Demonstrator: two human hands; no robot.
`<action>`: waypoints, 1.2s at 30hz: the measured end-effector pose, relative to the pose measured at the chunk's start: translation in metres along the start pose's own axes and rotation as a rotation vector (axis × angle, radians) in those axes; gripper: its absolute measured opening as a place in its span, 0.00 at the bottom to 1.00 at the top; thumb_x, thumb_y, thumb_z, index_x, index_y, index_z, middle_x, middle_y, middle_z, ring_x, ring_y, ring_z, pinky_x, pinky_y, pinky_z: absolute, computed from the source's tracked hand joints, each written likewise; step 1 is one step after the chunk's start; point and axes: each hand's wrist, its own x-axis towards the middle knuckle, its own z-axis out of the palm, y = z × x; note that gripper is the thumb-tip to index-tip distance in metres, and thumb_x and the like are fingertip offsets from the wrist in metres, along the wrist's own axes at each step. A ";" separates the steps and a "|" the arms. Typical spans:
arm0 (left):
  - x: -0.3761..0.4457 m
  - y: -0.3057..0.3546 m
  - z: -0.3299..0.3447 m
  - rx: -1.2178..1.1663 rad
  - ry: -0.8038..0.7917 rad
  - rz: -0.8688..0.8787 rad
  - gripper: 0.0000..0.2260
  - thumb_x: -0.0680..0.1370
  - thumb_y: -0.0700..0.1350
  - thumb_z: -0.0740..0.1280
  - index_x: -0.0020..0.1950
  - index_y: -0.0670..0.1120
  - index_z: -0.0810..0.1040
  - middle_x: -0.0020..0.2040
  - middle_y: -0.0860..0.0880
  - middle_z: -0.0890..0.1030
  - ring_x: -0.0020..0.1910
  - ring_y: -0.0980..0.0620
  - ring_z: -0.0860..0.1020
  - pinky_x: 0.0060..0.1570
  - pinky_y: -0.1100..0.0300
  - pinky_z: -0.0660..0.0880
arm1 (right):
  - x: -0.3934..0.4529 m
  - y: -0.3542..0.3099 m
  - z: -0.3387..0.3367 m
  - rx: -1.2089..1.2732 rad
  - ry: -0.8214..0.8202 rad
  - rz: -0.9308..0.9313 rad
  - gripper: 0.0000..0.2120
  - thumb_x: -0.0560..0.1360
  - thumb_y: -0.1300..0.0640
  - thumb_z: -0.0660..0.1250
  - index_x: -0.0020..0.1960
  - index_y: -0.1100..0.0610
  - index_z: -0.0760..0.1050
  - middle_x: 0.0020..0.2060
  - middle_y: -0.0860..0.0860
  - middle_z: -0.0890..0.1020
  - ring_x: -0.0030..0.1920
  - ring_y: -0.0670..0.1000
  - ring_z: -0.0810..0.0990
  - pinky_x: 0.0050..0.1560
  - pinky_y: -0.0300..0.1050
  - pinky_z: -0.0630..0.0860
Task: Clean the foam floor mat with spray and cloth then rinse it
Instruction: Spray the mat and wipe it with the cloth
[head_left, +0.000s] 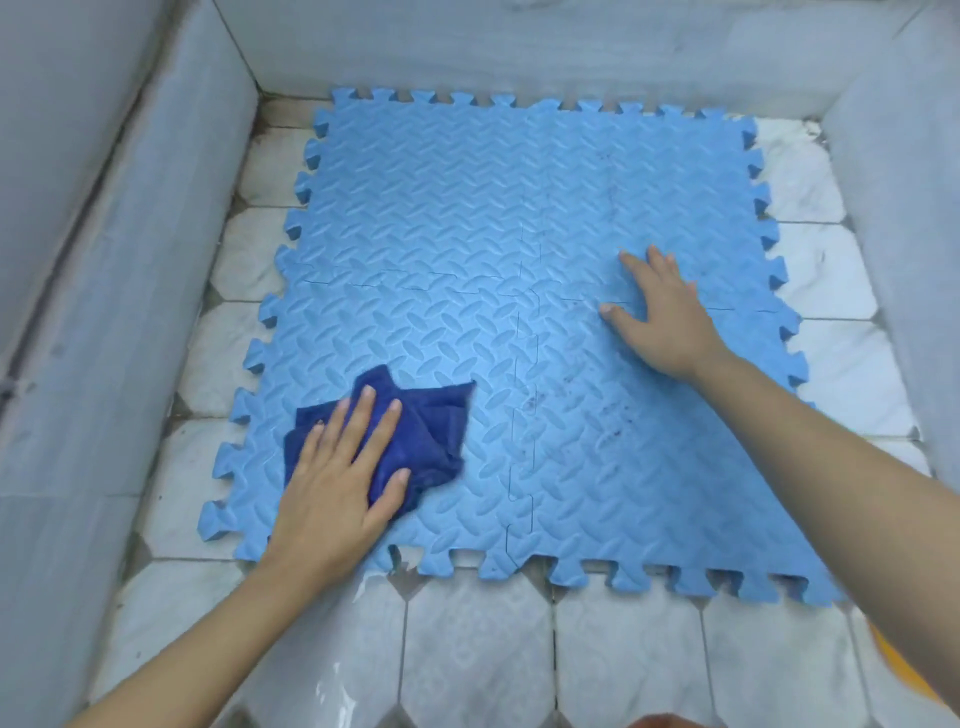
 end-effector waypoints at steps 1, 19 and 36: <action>0.000 -0.009 -0.004 -0.018 0.004 -0.075 0.29 0.78 0.62 0.46 0.78 0.55 0.49 0.79 0.52 0.46 0.78 0.51 0.46 0.75 0.52 0.46 | -0.014 0.004 -0.003 -0.011 0.001 -0.027 0.30 0.80 0.44 0.61 0.79 0.50 0.56 0.80 0.54 0.50 0.79 0.54 0.44 0.76 0.60 0.41; 0.114 0.118 0.019 0.104 0.019 0.603 0.25 0.81 0.58 0.46 0.77 0.52 0.57 0.78 0.49 0.57 0.76 0.47 0.57 0.72 0.49 0.55 | -0.110 0.082 0.014 -0.268 0.260 0.210 0.26 0.80 0.39 0.45 0.77 0.40 0.56 0.79 0.48 0.57 0.79 0.56 0.50 0.73 0.66 0.51; 0.230 0.185 0.021 -0.034 -0.011 0.571 0.26 0.80 0.60 0.40 0.78 0.56 0.52 0.79 0.52 0.51 0.78 0.51 0.51 0.75 0.53 0.47 | -0.102 0.111 0.019 -0.178 0.281 0.150 0.27 0.81 0.44 0.45 0.79 0.47 0.52 0.79 0.47 0.50 0.79 0.48 0.43 0.78 0.52 0.48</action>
